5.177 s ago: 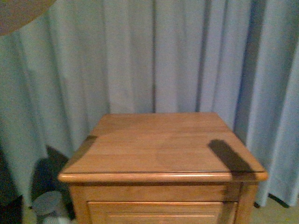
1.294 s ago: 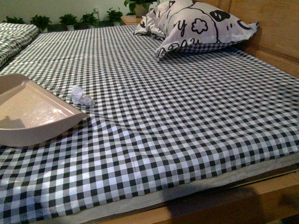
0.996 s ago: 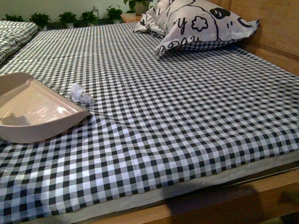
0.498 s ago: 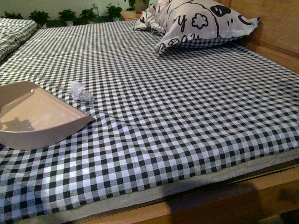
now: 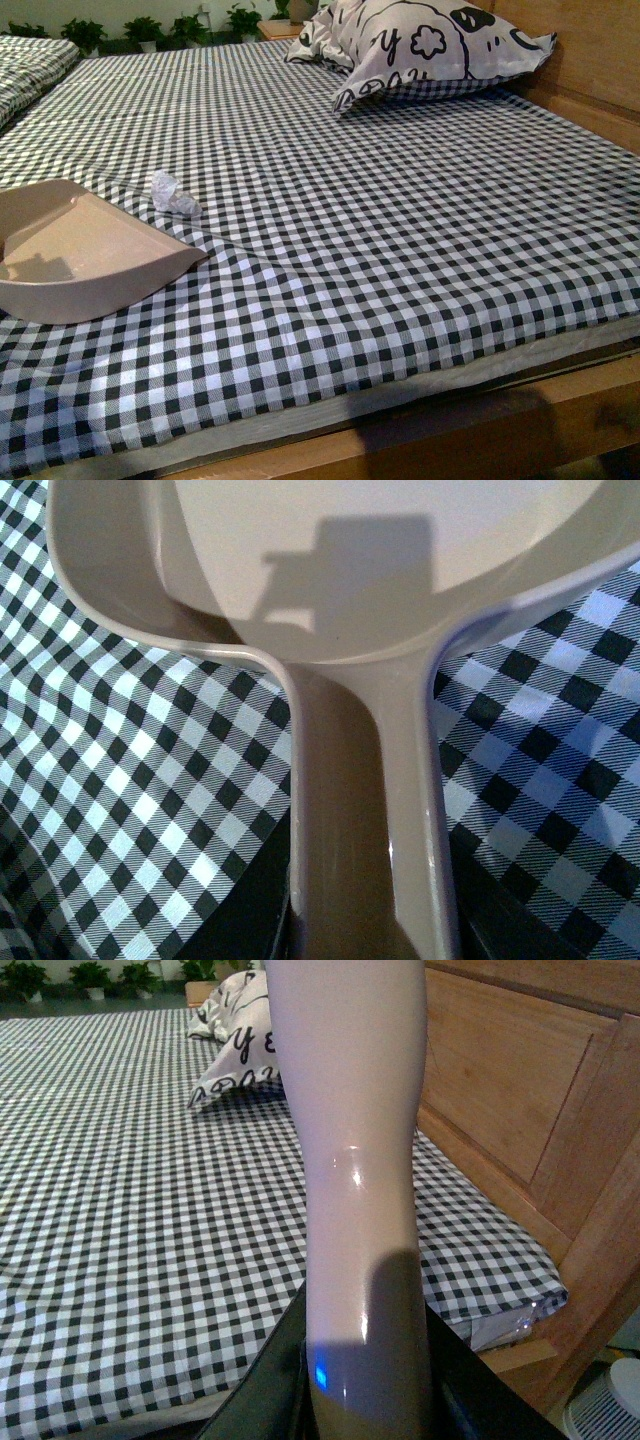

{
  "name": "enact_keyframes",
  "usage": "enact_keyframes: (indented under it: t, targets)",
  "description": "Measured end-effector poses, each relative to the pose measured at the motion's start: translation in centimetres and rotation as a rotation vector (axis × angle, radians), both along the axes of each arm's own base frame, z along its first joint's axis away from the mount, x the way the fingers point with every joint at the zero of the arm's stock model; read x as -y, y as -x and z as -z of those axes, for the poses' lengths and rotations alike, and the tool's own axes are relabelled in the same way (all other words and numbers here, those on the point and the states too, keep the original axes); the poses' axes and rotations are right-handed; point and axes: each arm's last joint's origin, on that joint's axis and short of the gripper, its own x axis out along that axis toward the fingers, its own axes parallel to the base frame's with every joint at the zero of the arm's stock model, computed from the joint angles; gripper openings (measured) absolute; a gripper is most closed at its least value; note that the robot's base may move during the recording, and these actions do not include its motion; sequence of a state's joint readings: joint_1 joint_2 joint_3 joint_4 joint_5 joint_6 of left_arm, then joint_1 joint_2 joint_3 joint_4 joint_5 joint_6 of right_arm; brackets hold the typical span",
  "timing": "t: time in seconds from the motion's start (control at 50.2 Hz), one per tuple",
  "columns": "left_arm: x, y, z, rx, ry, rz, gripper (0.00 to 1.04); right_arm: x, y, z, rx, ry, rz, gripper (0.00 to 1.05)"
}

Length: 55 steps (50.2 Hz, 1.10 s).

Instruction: Clean up trash

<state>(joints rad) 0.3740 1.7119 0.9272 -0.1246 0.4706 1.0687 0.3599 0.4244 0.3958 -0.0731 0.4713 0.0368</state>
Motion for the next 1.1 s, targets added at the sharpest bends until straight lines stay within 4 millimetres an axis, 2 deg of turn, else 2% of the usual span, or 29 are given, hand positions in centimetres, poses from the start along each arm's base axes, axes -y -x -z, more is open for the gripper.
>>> enact_keyframes:
  t: [1.095]
  targets:
    - [0.04, -0.03, 0.11, -0.022, 0.035, -0.003, 0.26, 0.00, 0.00, 0.00, 0.000, 0.000, 0.000, 0.20]
